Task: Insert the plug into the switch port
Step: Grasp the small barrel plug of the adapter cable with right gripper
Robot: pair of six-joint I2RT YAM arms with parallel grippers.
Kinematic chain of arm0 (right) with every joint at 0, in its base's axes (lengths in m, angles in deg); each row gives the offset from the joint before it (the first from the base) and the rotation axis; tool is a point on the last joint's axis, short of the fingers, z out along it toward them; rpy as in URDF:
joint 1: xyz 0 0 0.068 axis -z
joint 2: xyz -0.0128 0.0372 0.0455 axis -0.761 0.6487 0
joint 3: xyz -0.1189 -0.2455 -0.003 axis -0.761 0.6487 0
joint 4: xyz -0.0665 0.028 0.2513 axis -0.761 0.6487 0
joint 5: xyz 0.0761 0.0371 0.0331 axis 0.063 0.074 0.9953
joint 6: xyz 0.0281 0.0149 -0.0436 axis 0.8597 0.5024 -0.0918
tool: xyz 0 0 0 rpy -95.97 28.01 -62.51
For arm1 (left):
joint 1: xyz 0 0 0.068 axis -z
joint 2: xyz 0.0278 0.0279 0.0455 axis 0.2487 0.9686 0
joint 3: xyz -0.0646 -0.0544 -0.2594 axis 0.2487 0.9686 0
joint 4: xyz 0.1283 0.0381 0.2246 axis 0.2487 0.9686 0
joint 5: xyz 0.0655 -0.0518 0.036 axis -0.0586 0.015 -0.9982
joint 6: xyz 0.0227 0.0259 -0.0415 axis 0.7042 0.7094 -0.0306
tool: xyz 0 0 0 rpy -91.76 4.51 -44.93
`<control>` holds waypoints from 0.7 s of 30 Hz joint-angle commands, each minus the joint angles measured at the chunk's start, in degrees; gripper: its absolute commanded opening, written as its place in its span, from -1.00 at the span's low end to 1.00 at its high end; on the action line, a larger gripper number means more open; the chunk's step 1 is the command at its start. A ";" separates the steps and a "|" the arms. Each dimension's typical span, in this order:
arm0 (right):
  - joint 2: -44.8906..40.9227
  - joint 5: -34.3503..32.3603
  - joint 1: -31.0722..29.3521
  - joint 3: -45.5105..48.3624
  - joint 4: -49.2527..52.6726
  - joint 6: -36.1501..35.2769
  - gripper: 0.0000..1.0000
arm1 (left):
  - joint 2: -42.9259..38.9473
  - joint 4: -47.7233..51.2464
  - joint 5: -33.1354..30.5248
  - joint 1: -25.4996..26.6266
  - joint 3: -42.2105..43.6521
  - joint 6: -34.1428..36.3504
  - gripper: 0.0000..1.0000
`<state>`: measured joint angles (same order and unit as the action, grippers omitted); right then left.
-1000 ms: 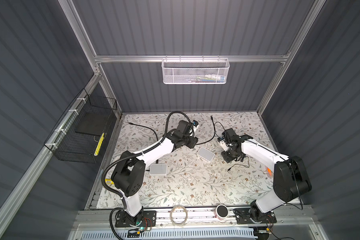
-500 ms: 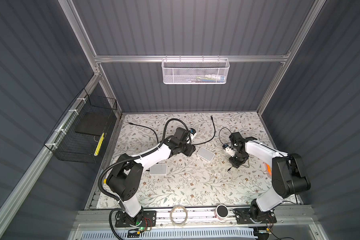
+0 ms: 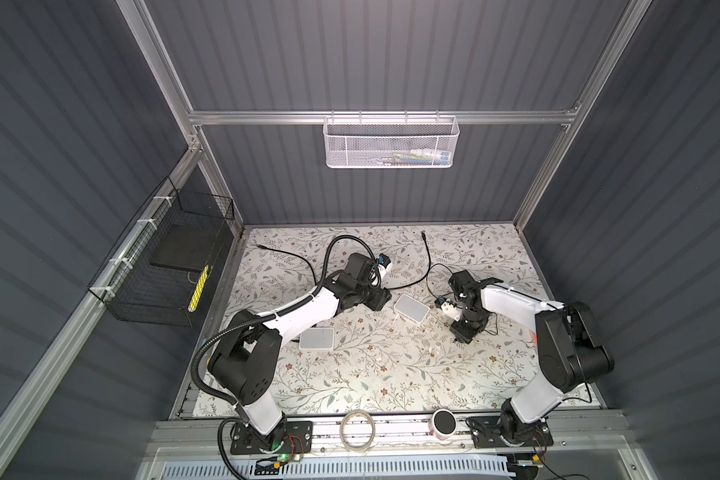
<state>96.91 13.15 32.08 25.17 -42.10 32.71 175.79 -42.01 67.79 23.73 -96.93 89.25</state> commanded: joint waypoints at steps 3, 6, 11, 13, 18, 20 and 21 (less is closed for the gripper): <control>2.31 -1.24 -0.36 0.54 0.04 -0.56 0.10 | 0.08 -0.04 1.71 -0.35 0.02 -0.60 0.17; 3.21 -1.01 -0.82 0.43 -0.47 -0.58 0.09 | -0.03 -0.28 1.60 -0.42 0.34 -0.42 0.17; 4.79 -2.02 -2.86 -0.97 -1.29 -0.90 0.07 | 0.10 0.10 2.20 -0.47 0.04 -0.51 0.16; 4.84 -2.65 -3.29 -1.68 -1.53 -0.90 0.07 | -0.20 0.34 1.96 -0.53 0.10 -0.33 0.16; 3.22 -3.69 -4.16 -2.29 -1.50 -2.27 0.06 | -0.75 0.56 1.63 -0.64 0.51 -0.24 0.15; 2.80 -3.48 -4.49 -2.26 -1.71 -3.17 0.06 | -0.57 0.48 1.88 -0.60 0.60 -0.24 0.15; 2.75 -3.53 -4.55 -2.28 -1.71 -3.43 0.06 | -0.44 0.42 2.04 -0.60 0.60 -0.33 0.15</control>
<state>99.36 8.90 28.17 23.05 -40.42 30.44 175.79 -41.97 68.69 23.47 -96.93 89.25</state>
